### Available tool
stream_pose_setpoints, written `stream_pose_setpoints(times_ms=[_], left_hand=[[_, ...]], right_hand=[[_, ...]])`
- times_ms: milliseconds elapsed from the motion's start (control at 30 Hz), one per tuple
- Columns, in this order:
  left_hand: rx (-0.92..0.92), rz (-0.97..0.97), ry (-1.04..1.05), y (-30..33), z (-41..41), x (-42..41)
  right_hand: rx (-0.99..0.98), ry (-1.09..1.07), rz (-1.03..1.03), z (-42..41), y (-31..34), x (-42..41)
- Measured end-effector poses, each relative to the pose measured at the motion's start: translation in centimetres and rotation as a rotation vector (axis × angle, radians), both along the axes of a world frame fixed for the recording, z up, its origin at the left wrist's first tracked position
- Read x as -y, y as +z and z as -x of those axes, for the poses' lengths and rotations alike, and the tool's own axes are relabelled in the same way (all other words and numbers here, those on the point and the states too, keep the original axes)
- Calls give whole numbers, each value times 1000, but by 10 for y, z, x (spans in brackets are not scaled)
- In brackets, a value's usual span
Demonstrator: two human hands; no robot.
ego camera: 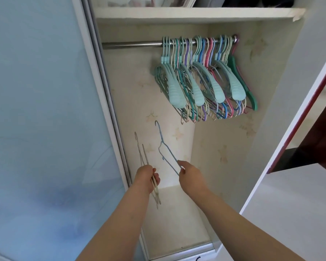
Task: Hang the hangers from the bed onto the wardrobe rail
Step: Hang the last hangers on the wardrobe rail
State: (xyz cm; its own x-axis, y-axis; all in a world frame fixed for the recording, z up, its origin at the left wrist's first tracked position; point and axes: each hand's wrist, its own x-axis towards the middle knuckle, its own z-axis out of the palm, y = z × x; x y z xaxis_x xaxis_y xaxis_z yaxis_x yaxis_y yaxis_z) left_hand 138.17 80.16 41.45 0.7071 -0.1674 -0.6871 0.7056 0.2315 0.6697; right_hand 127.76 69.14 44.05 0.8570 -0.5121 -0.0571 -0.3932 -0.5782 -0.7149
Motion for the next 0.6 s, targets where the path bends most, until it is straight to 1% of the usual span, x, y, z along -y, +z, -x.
stream_pose_setpoints(times_ms=[133, 200, 267, 367, 500, 600], left_hand=[[-25, 79, 16, 10, -8, -8], [-19, 83, 28, 20, -12, -8], [30, 53, 29, 35, -14, -6], [144, 11, 49, 65, -17, 0], [262, 90, 101, 100, -23, 7], [326, 180, 92, 124, -24, 8]], right_hand=[[189, 82, 123, -11, 48, -16], [272, 92, 126, -20, 70, -25], [345, 88, 105, -31, 89, -33], [425, 86, 167, -52, 121, -36], [450, 41, 325, -85, 164, -29], [367, 46, 405, -104, 187, -21]])
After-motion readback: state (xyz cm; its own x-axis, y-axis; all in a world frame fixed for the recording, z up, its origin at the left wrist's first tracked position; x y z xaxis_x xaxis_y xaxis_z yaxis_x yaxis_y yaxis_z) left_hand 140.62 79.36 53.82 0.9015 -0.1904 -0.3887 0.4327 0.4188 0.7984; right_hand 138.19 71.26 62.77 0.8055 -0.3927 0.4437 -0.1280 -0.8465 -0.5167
